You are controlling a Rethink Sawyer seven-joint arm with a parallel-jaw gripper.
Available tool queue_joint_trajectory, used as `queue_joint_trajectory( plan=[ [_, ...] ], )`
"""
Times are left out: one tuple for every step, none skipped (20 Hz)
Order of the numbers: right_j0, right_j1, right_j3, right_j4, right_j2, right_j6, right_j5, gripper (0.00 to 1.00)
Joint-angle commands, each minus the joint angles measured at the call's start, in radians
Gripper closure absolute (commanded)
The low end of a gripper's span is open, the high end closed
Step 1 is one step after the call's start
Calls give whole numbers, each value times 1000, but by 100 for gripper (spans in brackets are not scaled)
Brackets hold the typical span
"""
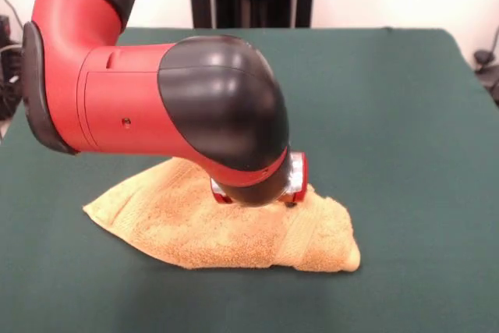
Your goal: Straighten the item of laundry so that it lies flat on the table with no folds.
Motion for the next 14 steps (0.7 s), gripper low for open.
queue_joint_trajectory(
  plan=[
    [24,1,208,-3,58,-138,-417,0],
    [33,0,209,-5,55,-116,-425,0],
    [49,0,204,-12,48,-78,-426,0],
    [65,-1,198,-19,41,-40,-428,0],
    [75,-3,195,-20,37,-17,-423,0],
    [85,-6,191,-22,34,7,-418,0],
    [88,-11,194,-19,32,13,-410,0],
    [90,-16,198,-16,31,20,-403,0],
    [89,-19,202,-12,31,14,-397,0],
    [87,-22,206,-8,31,8,-391,0],
    [81,-30,218,-5,28,-2,-386,0],
    [77,-38,229,-2,26,-10,-384,0],
    [74,-46,240,1,24,-19,-382,0],
    [65,-51,251,3,24,-34,-380,0]
  ],
)
